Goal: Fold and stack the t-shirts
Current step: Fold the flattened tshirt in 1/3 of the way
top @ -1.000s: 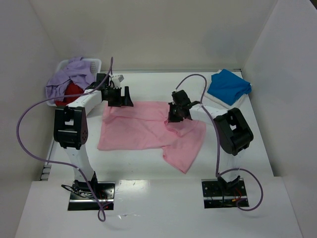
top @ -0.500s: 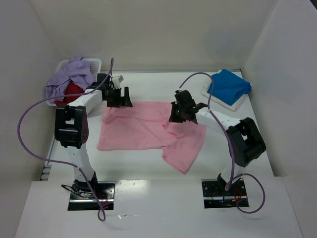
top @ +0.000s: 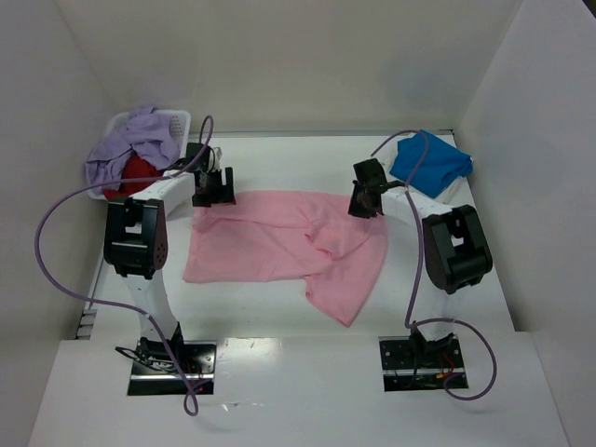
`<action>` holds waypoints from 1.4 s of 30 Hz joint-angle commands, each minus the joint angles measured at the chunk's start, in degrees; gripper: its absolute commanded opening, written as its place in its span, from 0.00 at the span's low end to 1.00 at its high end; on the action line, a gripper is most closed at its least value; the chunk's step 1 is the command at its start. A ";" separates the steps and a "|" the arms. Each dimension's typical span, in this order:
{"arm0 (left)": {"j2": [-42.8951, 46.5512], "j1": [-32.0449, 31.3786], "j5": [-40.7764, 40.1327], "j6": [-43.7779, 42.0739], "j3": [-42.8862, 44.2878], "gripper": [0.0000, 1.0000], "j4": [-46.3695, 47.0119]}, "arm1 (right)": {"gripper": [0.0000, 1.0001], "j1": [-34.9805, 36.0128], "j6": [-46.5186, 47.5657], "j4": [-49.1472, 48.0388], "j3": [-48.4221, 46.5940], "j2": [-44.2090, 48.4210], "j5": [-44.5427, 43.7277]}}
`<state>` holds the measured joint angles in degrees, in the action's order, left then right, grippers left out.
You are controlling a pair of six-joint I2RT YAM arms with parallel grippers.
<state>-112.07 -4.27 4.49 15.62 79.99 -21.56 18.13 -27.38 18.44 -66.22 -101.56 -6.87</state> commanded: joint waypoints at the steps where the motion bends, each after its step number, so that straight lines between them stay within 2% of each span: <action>1: -1.21 -0.12 -6.33 2.31 -0.01 0.84 1.08 | 0.00 -0.11 0.57 -0.86 -2.60 -3.73 -2.35; 12: -5.79 0.93 -8.71 2.84 4.81 0.83 1.08 | 0.00 -5.55 0.04 -1.39 -7.08 -10.84 -2.97; 22: -10.98 2.78 -8.71 1.79 11.16 0.83 0.56 | 0.00 -7.85 1.80 3.80 -22.11 -21.22 -1.92; 25: -12.29 2.78 -8.71 1.79 13.17 0.76 0.56 | 0.00 -7.85 2.85 4.41 -25.01 -23.77 -1.92; 28: -13.78 3.31 -8.71 0.65 17.03 0.63 0.56 | 0.00 -7.85 3.55 6.87 -31.23 -28.06 -1.92; 29: -14.66 3.31 -8.71 0.12 17.05 0.63 0.56 | 0.00 -7.85 3.56 6.88 -32.30 -28.08 -1.92; 31: -16.59 3.31 -8.71 -0.50 20.29 0.51 -0.14 | 0.00 -7.85 4.17 8.10 -35.64 -30.44 -1.92; 36: -21.25 3.83 -8.71 -1.03 29.24 0.49 -2.61 | 0.00 -8.98 5.31 11.26 -43.80 -34.93 -1.92; 41: -23.19 4.36 -9.76 -2.16 31.64 0.49 -2.61 | 0.00 -9.51 6.36 11.80 -47.77 -36.69 -2.44; 42: -23.19 4.97 -9.77 -2.17 32.94 0.52 -2.09 | 0.00 -9.52 6.37 11.80 -49.43 -37.56 -2.44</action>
<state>-133.99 -0.60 -4.05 15.03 108.99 -23.86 9.87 -22.76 27.73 -110.50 -135.98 -7.77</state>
